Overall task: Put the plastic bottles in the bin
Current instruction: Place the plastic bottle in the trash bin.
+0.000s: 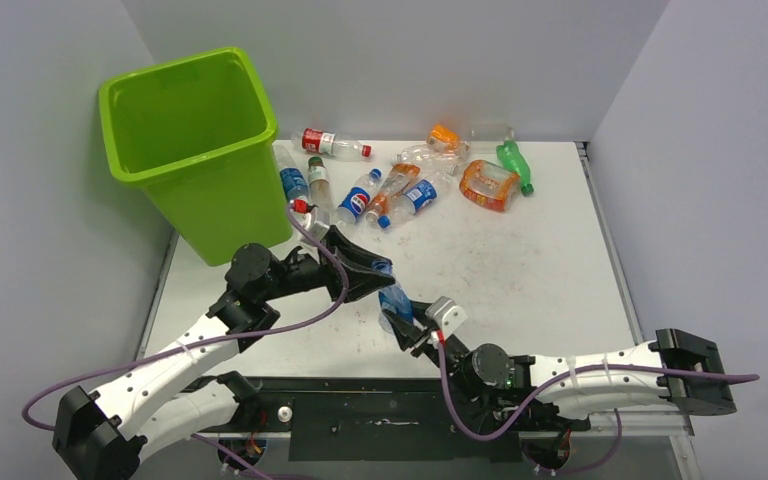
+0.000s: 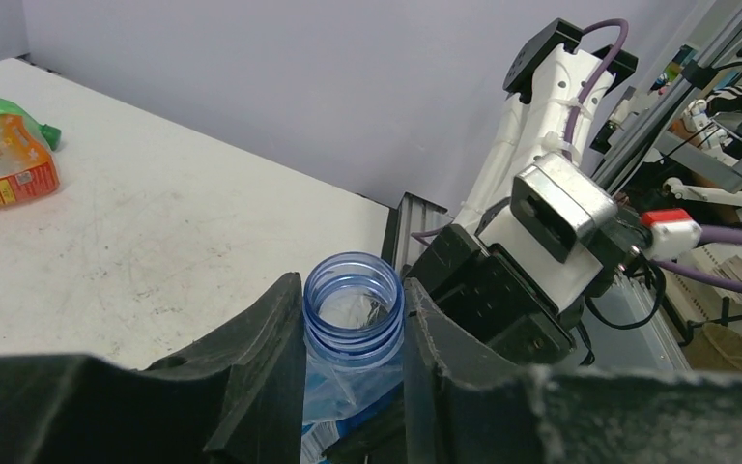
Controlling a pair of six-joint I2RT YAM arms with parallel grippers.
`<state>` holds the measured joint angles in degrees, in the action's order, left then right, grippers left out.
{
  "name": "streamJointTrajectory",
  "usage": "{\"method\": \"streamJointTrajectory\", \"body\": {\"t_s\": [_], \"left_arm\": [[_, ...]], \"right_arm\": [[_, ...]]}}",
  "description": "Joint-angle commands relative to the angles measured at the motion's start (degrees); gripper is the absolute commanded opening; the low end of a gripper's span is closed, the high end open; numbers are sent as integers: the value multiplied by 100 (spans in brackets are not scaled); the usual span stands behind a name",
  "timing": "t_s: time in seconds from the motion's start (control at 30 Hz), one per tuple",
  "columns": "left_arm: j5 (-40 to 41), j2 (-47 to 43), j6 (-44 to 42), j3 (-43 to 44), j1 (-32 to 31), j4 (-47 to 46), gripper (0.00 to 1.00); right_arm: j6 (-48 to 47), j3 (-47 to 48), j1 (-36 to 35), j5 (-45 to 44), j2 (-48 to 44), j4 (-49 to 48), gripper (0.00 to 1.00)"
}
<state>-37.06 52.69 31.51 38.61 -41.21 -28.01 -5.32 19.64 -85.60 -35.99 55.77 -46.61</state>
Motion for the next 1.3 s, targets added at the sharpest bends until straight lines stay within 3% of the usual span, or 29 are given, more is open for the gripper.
{"method": "streamJointTrajectory", "body": {"t_s": [0.0,0.03,0.2,0.33,0.43,0.6,0.7,0.83,1.0,1.17,1.2,1.23,1.27], "left_arm": [[118,5,-195,230,-81,-52,0],[276,-34,-236,264,-66,16,0],[1684,-464,-715,1093,-25,962,0],[4185,-548,-1546,2465,-15,2208,0],[5560,-308,-2507,3514,22,2441,0],[7122,563,-4012,5174,175,2052,0],[7755,1258,-5022,5854,557,1551,0],[8160,2187,-4900,6784,1714,2083,0],[8321,3003,-4501,7049,2772,1998,0],[8880,3400,-4837,6651,2975,1681,0],[8959,3450,-4857,6564,2978,1699,3],[9034,3492,-4891,6461,2969,1713,12],[9081,3487,-4899,6386,2953,1707,32]], "right_arm": [[262,317,-46,364,-112,359,65],[400,460,-62,403,-165,721,91],[788,1287,-212,735,-503,2569,90],[1065,1765,-245,911,-887,3389,90],[1164,1830,-234,860,-1250,3463,90],[1272,1359,-229,364,-1732,2997,90],[1298,1110,-219,168,-1885,2670,90],[1411,1056,-207,50,-1874,2615,90],[1550,1269,-202,17,-1630,3092,90],[1473,1213,-202,-243,-1651,3168,90],[1432,1214,-202,-392,-1670,3177,90],[1402,1209,-202,-573,-1707,3194,90],[1385,1205,-196,-783,-1740,3212,90]]}}
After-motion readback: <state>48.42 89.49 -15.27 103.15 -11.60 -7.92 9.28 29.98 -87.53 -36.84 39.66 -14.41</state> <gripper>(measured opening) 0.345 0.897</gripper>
